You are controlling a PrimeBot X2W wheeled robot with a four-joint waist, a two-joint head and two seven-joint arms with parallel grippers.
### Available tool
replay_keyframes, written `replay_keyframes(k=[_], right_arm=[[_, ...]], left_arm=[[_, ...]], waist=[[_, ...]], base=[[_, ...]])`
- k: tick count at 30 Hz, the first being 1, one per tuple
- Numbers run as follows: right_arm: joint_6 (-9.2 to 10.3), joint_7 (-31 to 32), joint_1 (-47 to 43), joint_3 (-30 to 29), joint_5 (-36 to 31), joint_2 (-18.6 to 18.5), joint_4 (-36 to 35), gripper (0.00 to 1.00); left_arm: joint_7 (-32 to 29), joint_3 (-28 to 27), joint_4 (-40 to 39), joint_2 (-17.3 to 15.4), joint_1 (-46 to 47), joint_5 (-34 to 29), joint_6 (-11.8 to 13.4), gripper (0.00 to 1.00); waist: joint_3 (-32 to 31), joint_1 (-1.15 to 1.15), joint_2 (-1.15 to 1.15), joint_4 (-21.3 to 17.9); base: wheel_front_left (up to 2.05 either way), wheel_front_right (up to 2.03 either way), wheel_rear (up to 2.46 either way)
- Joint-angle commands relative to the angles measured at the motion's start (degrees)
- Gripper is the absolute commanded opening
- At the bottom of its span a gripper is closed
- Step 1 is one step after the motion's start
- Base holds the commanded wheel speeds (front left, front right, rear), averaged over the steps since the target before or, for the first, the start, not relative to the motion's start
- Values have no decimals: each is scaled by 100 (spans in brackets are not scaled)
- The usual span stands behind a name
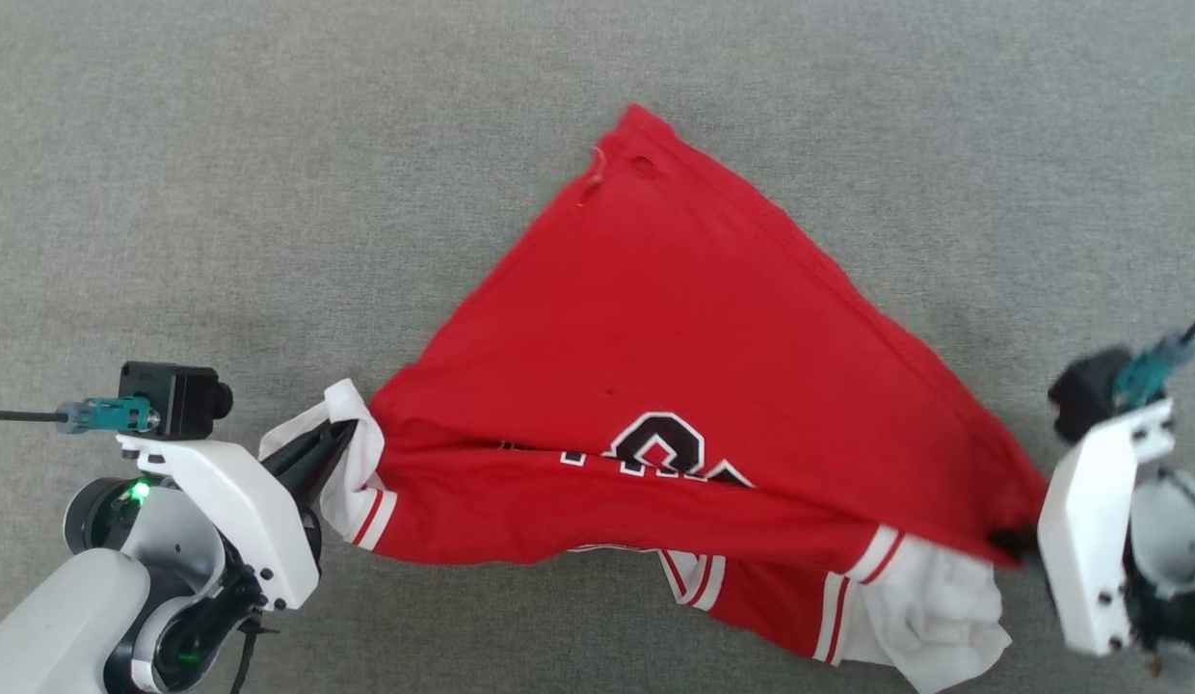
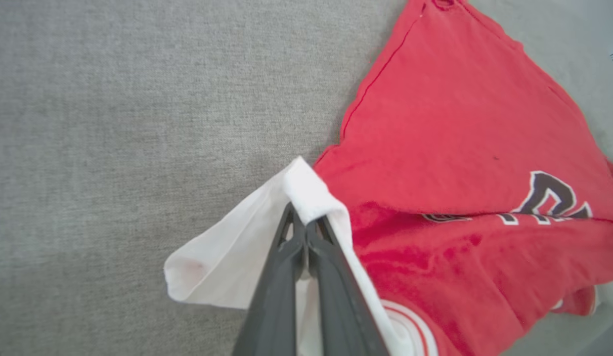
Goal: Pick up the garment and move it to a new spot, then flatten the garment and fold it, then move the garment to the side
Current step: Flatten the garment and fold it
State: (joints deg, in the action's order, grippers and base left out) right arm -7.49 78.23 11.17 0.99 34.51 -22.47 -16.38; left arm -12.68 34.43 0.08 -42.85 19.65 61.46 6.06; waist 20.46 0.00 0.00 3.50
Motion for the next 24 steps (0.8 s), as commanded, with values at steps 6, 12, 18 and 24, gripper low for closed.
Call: replay_keyframes(k=[6, 12, 18, 24], right_arm=[[-1, -643, -579, -28, -441, 353, 269, 0], [1, -1304, -491, 158, -496, 227, 543, 100], [-1, -1137, -474, -223, -371, 20, -345, 100], [-1, -1430, 265, -436, -738, 258, -1035, 100]], left_arm=[[9, 30, 27, 69, 97, -10, -44, 0], [46, 98, 127, 141, 92, -21, -125, 0], [45, 159, 138, 229, 81, -2, -173, 0], [-17, 267, 171, 374, 199, -29, -237, 0]], waist=[[97, 0, 0, 75], [53, 0, 0, 153], [-22, 0, 0, 313], [-10, 0, 0, 588]], base=[[0, 0, 0], [0, 0, 0], [0, 0, 0], [0, 0, 0]])
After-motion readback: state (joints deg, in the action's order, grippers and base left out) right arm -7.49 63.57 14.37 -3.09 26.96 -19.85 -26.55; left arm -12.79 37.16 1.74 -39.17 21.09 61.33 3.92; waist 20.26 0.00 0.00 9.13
